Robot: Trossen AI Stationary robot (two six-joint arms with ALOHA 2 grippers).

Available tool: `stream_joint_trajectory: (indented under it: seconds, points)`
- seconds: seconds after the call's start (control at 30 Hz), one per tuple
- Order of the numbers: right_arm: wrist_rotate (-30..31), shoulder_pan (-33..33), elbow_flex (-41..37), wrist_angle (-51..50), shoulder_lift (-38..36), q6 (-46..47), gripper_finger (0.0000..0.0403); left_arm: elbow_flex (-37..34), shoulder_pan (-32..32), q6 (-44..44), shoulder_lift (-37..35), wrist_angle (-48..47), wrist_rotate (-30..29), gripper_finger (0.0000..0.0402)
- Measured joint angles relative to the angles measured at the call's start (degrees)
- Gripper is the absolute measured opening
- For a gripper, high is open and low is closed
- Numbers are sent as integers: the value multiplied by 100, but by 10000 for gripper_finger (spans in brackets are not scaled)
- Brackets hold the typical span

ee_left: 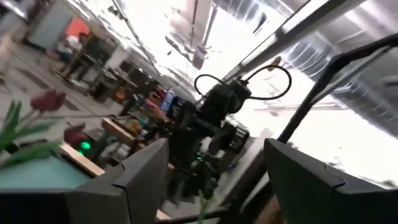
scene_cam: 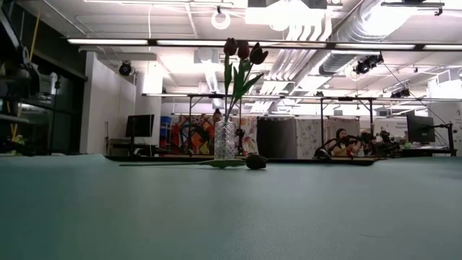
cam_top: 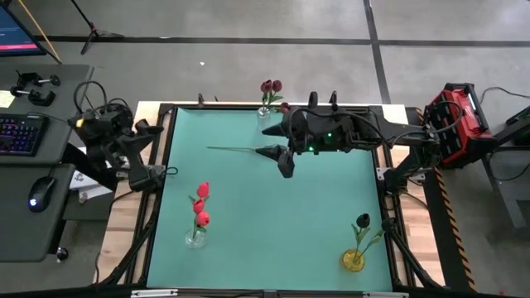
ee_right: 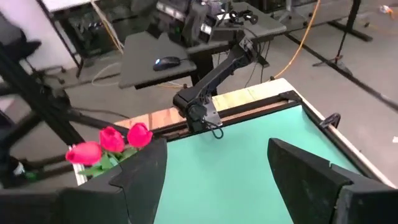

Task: Sort flowers into vase by color
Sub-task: Put the black flower into the yellow vase

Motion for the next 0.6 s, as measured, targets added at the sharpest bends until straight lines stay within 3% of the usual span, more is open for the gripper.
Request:
stream_joint_trajectory:
  seconds: [0.2,0.37,0.5,0.6]
  points:
    - [-562,-139,157,-159,0,-868,266,983,552,527,1189,161,441,243]
    - [-1068,-260,444,-571,-4,-1484,266,1852,1521,536,2363,11,678,243]
    - [-1416,-341,806,-1159,-5,-1901,266,2325,2503,-480,3054,-880,1079,243]
    - [-1546,-391,1051,-1546,-11,-2122,266,2541,3378,-1930,3387,-2014,1632,242]
